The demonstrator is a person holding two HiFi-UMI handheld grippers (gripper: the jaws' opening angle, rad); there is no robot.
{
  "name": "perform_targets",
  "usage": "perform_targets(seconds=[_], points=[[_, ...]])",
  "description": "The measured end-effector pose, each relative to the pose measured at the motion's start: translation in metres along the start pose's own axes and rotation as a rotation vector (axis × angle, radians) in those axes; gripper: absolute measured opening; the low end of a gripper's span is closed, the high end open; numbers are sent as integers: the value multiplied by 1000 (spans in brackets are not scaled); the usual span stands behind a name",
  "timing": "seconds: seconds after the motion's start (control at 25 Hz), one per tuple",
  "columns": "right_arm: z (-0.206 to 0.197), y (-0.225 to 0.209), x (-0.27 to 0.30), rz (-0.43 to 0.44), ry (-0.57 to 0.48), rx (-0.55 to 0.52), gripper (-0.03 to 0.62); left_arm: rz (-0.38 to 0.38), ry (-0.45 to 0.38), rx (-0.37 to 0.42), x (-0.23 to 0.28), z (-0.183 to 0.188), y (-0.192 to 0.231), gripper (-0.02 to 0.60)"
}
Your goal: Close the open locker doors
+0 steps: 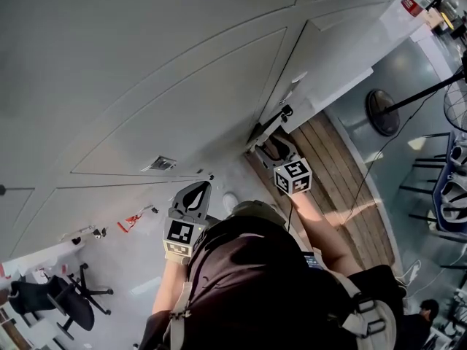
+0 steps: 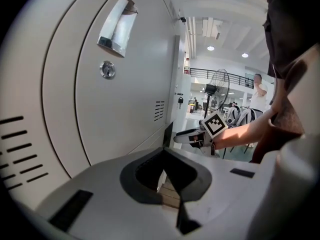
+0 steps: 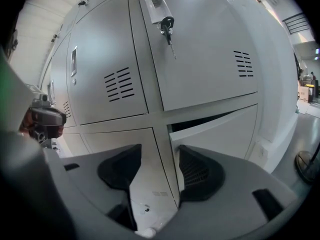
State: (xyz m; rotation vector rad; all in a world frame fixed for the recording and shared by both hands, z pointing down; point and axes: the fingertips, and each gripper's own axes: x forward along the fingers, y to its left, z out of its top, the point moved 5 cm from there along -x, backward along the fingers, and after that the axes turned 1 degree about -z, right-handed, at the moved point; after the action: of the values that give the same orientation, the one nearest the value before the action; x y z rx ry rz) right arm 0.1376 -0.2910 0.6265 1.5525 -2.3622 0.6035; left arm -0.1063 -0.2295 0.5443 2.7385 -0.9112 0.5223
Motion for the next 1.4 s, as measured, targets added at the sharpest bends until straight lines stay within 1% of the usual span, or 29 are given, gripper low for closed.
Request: perform_targets(seconds=[0.52,0.68,0.84,0.96,1.4], points=[[10,3,30,26,0,-18,232,64,-1,-13,-19,-6,14,9],[12,4,38,30,1,-19,232,82,-16,-6,-22,-2,18,9],[13,4,42,33,-3,-14,232,90,-15,-6,-24,-3,18,9],[14,5,45,54,-14,-4,236,95,-15,-5,-25,-3,18,9],[14,4,48,76,-14,-25,249,115,-11,-6,-30,-4,14,9]])
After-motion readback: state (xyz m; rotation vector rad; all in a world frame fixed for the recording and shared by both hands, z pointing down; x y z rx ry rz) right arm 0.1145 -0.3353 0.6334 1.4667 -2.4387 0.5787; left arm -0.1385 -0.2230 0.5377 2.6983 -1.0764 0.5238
